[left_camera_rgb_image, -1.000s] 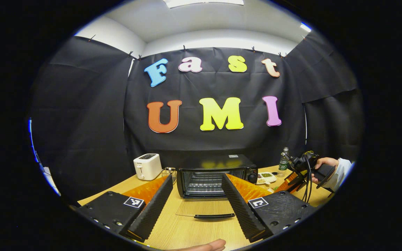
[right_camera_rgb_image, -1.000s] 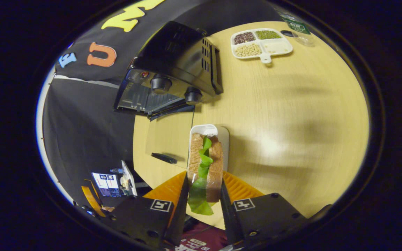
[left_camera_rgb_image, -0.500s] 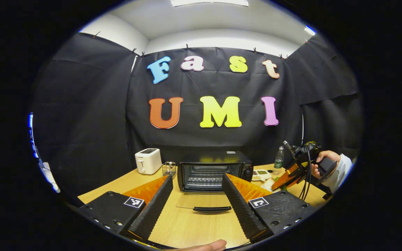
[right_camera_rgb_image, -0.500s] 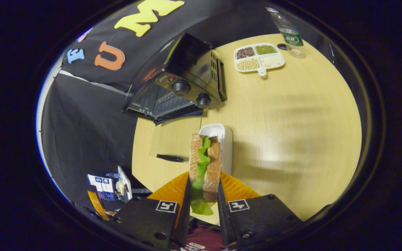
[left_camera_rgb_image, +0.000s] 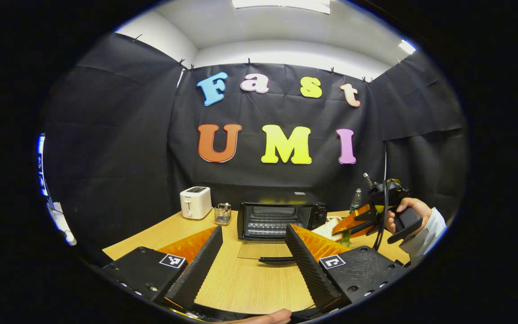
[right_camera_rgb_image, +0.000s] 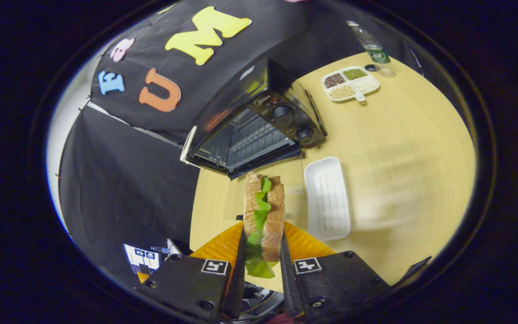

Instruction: Open the electric oven with the left hand, put the food in, and close the electric oven.

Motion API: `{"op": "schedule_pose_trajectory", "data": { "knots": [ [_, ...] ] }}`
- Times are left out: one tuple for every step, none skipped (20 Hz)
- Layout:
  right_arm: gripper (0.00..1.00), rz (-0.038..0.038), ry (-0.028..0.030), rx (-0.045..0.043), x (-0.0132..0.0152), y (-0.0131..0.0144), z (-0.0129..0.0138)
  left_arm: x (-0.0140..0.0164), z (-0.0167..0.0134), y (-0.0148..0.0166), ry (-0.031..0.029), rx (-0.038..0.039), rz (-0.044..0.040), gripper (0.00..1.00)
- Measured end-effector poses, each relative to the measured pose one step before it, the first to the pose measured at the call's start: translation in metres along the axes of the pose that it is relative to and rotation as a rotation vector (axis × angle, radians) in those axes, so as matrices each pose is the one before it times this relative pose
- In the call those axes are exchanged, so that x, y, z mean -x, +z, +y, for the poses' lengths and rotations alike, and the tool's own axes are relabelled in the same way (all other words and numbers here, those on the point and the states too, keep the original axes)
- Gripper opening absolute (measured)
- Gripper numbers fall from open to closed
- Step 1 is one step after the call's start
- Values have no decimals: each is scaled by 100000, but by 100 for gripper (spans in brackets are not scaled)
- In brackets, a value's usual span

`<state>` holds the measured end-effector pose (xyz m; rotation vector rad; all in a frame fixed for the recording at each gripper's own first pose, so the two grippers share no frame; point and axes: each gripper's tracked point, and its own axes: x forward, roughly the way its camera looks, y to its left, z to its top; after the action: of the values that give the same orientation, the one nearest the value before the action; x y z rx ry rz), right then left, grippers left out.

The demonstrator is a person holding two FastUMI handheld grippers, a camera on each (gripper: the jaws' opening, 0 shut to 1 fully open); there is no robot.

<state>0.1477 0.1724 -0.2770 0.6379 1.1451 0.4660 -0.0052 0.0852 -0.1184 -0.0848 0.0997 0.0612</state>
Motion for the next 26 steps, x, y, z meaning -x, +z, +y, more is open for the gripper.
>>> {"op": "schedule_pose_trajectory", "data": {
  "knots": [
    [36, -294, 1229, 478, -1180, -470, 905, 148, 474, 67, 353, -73, -493, 92],
    [37, -695, 1924, -383, -1212, -183, 932, 316, 363, -33, 291, 194, -252, 93],
    [37, -1756, 2988, -1931, -1322, 128, 1079, 41, 253, 33, -261, -96, -366, 93],
    [37, -2212, 3531, -2937, -1344, 313, 1000, -105, 275, 14, 132, -406, -292, 93],
    [37, -2998, 3029, -3310, -1252, 368, 662, 145, 403, 224, 403, -778, -582, 93],
    [37, -3518, 2557, -3067, -1345, 581, 470, 356, 308, 222, 228, -923, -617, 93],
    [37, -3959, 2039, -2636, -1242, 691, 190, 89, 223, 182, 170, -793, -426, 93],
    [36, -3910, 1387, -2542, -1383, 780, 1, -199, 169, -35, -70, -493, -673, 93],
    [37, -3912, 928, -2300, -1048, 406, 323, -4, 105, 95, -280, -143, -169, 93],
    [36, -4427, 1204, -2995, -1088, 783, 156, -223, 216, -265, 572, 538, -256, 92],
    [37, -6172, 2079, -3981, -1091, 946, 483, -109, 578, -100, 1541, 933, -239, 92],
    [36, -5655, 1957, -3256, -1240, 902, 414, 77, 329, -28, 776, 405, -468, 92],
    [37, -4469, 1464, -1586, -1516, 769, 332, 86, 253, -72, 307, 622, -438, 92],
    [36, -3250, 353, -784, -1466, 590, -132, -320, 283, -482, 327, 879, 151, 93],
    [36, -3458, -476, -927, -1659, 521, -190, 42, 412, -355, 354, 882, 726, 92],
    [36, -3695, -1439, 736, -1352, 553, -238, -54, 447, -336, 756, 246, 663, 92],
    [36, -2177, -920, 3292, -1183, 200, -216, -157, 911, -432, 2800, -304, 732, 92],
    [36, -3517, -147, 3887, -992, 461, -95, -239, 966, -122, 3424, -2567, -9, 93],
    [36, -2444, -644, 3015, -1092, 353, -157, 135, 747, -52, 3017, -3067, 169, 93],
    [36, -3457, -831, 1103, -865, 587, -467, 102, 426, -59, 1774, -1849, -255, 93],
    [36, -3021, -753, 774, -851, 490, -504, -35, -291, -43, -373, -525, -454, 93],
    [36, -2385, -885, 906, -754, 431, -466, 114, -535, 85, -1937, 722, -473, 93],
    [36, -2656, -394, 1446, -595, 382, -294, 171, -444, 50, -2243, 1173, -253, 92],
    [36, -1148, -237, 1275, -558, 216, -264, -30, -362, 7, -2046, 1076, -322, 92],
    [36, -948, -246, 1427, -435, 161, -251, -30, -142, -106, -1829, 790, -382, 92],
    [36, -597, -1022, 1195, -205, -29, -464, -194, 2, -80, -1151, 296, -119, 92]
  ]
}}
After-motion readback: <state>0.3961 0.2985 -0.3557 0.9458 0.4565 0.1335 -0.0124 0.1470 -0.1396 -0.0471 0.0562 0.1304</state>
